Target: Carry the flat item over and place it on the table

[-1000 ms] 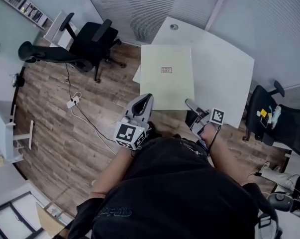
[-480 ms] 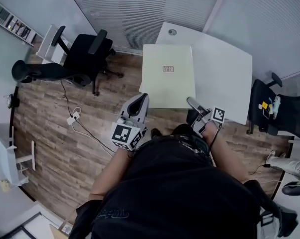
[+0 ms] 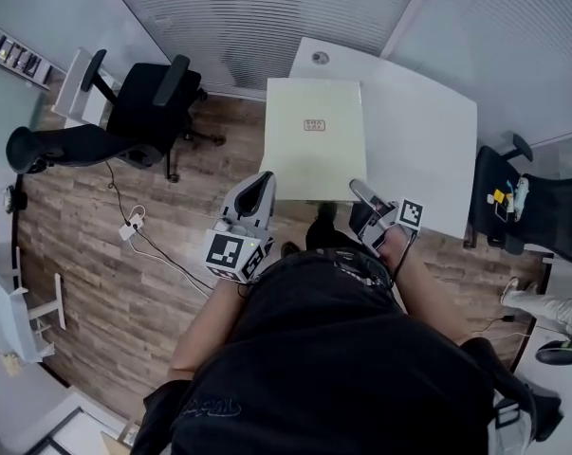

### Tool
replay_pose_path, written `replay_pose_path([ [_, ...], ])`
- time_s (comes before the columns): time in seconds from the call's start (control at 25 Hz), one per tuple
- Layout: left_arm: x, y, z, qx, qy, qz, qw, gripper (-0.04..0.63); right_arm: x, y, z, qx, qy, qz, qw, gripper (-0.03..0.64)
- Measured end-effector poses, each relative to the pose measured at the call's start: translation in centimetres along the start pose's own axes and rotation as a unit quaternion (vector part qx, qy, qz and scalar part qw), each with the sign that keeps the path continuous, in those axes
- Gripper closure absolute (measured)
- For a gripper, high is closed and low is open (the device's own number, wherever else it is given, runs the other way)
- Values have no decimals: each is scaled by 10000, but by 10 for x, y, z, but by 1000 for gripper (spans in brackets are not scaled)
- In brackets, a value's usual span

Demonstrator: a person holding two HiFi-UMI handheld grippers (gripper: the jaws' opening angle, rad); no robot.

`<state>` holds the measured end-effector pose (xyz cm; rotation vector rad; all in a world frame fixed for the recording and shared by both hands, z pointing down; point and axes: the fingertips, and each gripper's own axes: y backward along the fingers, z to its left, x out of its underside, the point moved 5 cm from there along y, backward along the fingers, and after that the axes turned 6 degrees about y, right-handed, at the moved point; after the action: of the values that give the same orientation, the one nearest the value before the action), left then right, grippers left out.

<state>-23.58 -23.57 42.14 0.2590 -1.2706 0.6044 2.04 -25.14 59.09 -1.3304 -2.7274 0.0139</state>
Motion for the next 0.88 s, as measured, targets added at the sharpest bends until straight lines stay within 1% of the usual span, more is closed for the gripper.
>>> replay_pose_path([
  [0.12,-2,-13,6,-53,7,40,10000,581,-14,-4,-7,44,17,37,10000,325],
  [0.2,-1,-23,10,-111,103,80,9999,580,-23,-7,-13,97,6,66,9999,325],
  [0.36,2,-45,12,-67,158,225,9996,581,-40,-13,-28,178,-37,138,9997,325],
  [0.56,7,-64,20,-122,270,337,9990,581,-55,-17,-46,289,-48,196,9994,325],
  [0.76,14,-94,14,-60,297,486,9984,581,-76,-19,-65,367,-41,237,9990,325],
  [0.88,18,-105,9,-30,297,581,9979,581,-81,-18,-76,399,-75,322,9987,325],
])
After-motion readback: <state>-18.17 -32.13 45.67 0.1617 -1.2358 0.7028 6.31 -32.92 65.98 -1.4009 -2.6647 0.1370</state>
